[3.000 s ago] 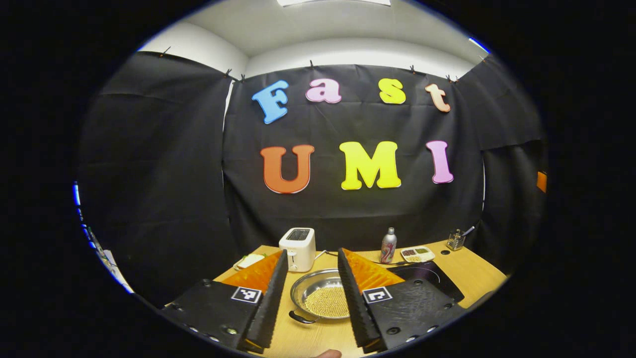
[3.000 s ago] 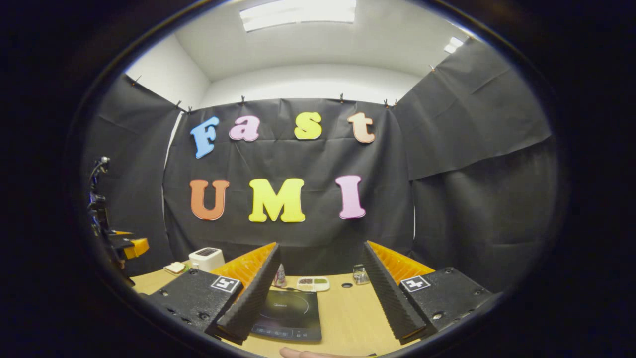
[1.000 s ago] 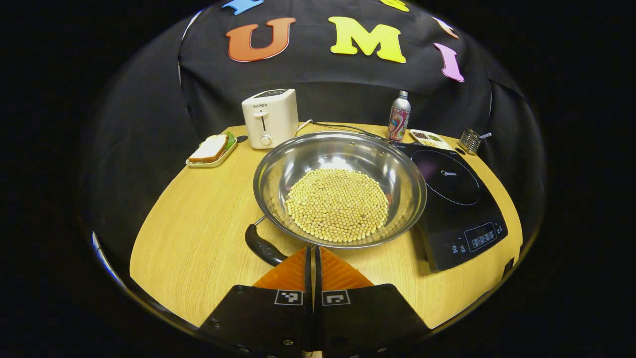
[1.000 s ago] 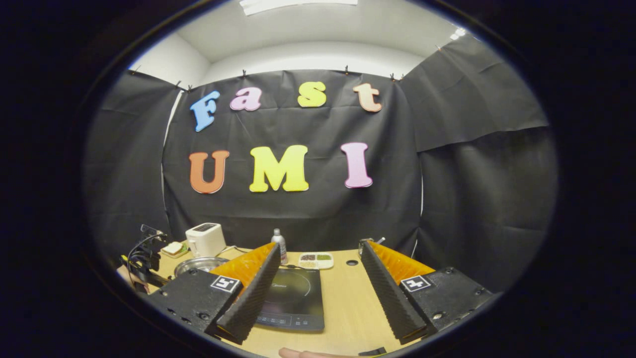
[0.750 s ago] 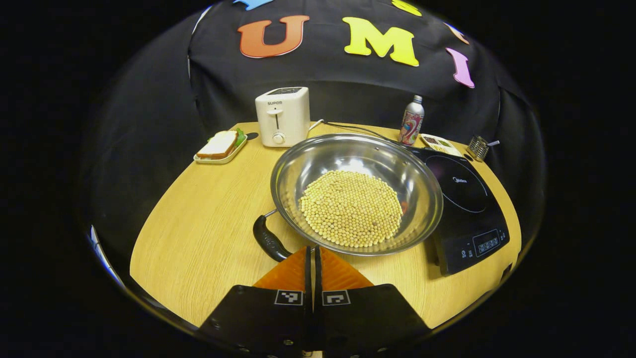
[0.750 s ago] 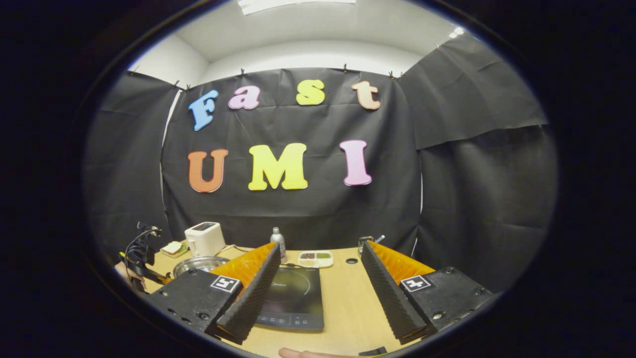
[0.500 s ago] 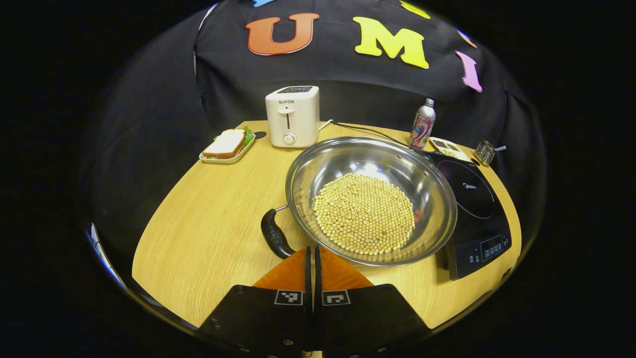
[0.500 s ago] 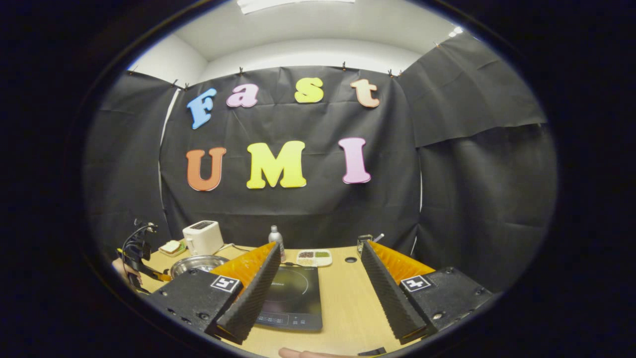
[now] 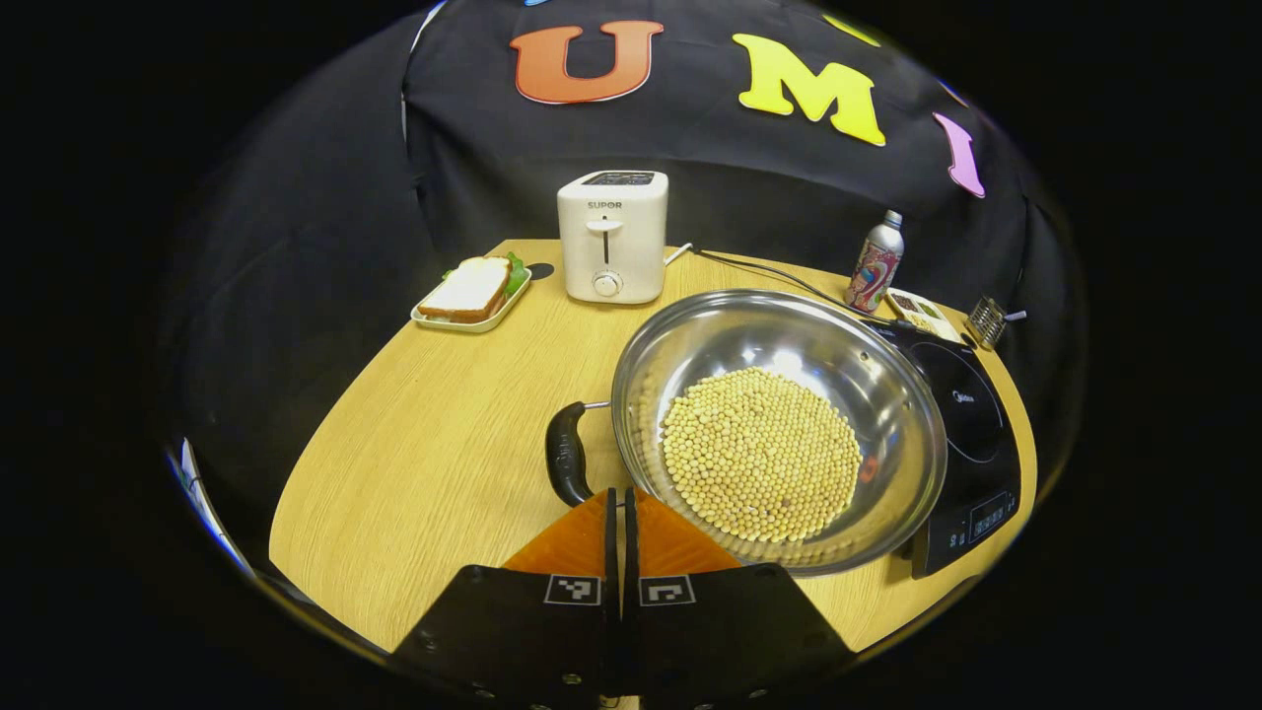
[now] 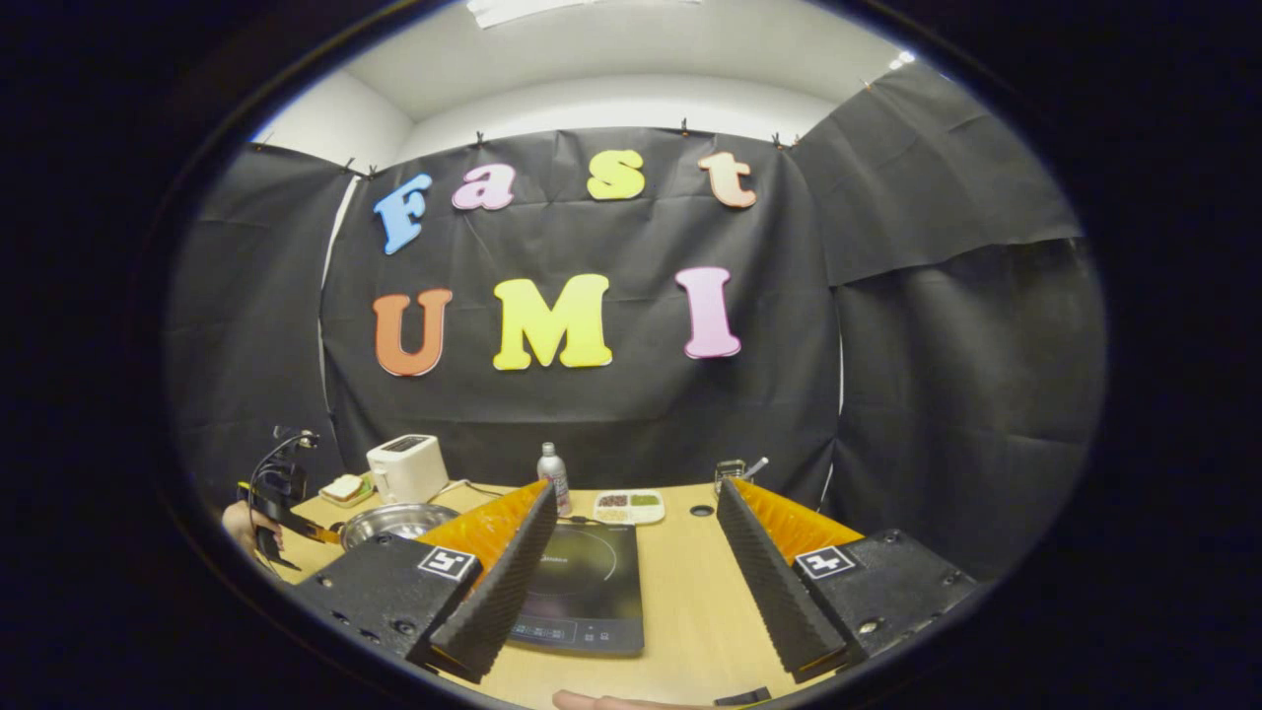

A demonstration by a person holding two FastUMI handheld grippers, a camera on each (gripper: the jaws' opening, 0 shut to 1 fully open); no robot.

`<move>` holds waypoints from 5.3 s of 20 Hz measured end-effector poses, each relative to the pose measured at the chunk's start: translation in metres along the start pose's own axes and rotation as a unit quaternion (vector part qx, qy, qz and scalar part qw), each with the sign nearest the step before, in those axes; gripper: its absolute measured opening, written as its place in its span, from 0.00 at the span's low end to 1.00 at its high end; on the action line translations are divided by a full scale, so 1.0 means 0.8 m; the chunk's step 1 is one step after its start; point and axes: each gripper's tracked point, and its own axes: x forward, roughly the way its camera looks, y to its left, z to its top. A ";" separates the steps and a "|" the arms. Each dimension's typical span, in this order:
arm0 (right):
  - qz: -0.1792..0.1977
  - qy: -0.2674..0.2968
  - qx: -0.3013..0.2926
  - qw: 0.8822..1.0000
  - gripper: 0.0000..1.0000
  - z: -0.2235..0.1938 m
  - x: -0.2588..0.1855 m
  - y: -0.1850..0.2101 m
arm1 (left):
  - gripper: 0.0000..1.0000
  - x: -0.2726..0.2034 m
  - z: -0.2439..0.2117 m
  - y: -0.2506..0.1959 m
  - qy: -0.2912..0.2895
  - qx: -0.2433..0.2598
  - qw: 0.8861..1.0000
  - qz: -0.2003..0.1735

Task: First push the handle of the pot to place it horizontally, then grasp the pot with both hands and set it on the induction cooktop.

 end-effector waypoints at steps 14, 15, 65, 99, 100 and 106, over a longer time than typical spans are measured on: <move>-0.007 0.026 -0.021 0.999 1.00 -0.021 0.045 0.018 | 0.00 0.040 0.031 0.032 0.021 0.014 0.999 0.028; -0.007 0.027 -0.021 0.999 1.00 -0.022 0.048 0.020 | 0.00 0.042 0.032 0.032 0.023 0.013 0.999 0.029; 0.070 0.313 0.023 0.947 0.70 -0.342 0.257 0.302 | 0.72 0.109 0.077 0.025 -0.061 0.090 0.994 0.010; 0.193 0.335 0.047 0.921 0.56 -0.219 0.190 0.295 | 0.61 -0.052 0.090 0.033 -0.059 0.050 0.997 0.017; 0.199 0.336 0.049 0.919 0.55 -0.211 0.187 0.292 | 0.61 -0.061 0.093 0.030 -0.063 0.054 0.996 0.021; 0.205 0.316 0.055 0.925 0.56 -0.155 0.192 0.247 | 0.61 -0.094 0.129 -0.016 -0.082 0.060 0.995 0.021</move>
